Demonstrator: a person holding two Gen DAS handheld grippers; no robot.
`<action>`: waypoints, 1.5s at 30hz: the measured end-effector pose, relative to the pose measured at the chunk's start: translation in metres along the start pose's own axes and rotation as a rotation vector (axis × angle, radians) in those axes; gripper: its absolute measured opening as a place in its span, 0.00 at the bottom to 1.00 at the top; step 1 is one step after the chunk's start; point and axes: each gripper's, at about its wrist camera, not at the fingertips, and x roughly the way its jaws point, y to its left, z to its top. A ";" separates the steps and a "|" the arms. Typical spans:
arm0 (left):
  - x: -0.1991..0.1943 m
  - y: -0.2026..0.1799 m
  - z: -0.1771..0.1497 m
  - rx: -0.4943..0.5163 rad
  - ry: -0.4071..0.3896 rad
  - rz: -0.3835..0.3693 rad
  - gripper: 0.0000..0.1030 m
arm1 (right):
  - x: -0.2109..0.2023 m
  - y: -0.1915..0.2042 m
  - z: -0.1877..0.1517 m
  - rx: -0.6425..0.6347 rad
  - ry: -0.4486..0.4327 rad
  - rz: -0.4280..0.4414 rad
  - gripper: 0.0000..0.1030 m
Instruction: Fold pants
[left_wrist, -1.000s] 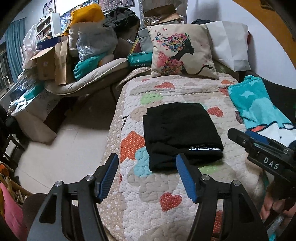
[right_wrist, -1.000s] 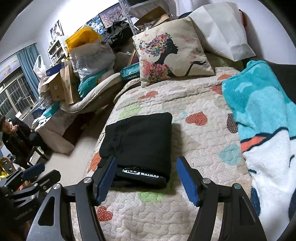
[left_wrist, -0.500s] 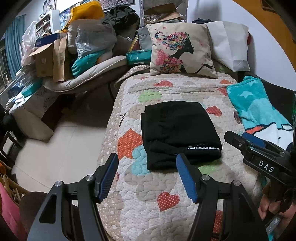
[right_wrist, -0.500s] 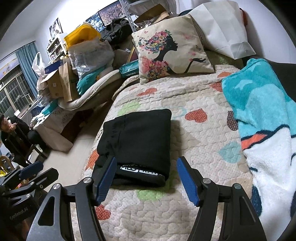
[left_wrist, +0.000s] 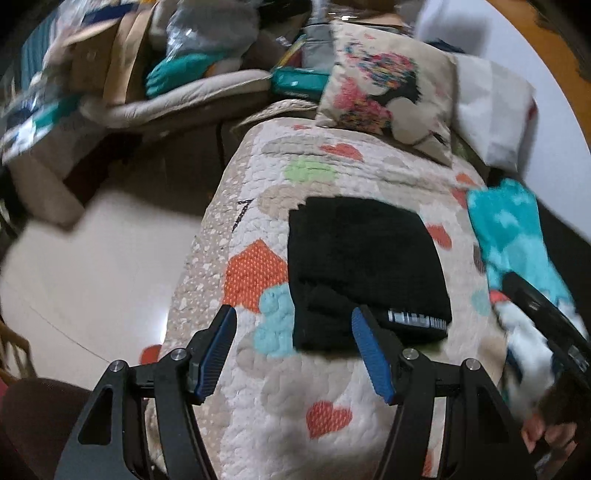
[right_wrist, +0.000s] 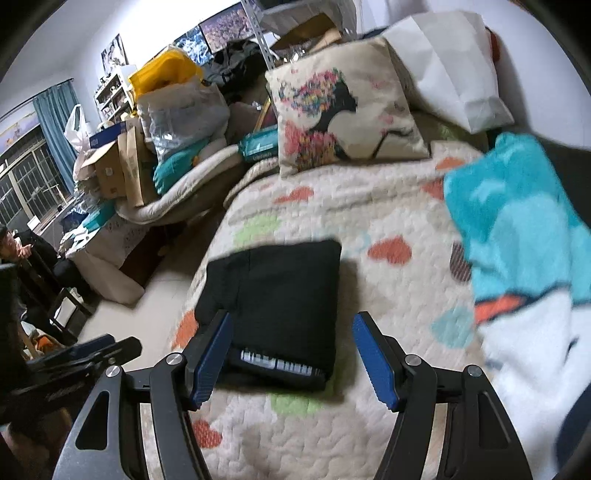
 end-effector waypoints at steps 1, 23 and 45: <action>0.004 0.003 0.006 -0.018 0.005 -0.006 0.62 | -0.001 0.000 0.010 -0.010 -0.004 -0.003 0.71; 0.133 0.020 0.057 -0.170 0.137 -0.122 0.62 | 0.123 -0.047 0.064 0.077 0.237 0.013 0.74; 0.165 0.022 0.055 -0.127 0.163 -0.227 0.69 | 0.175 -0.054 0.026 0.164 0.354 0.139 0.77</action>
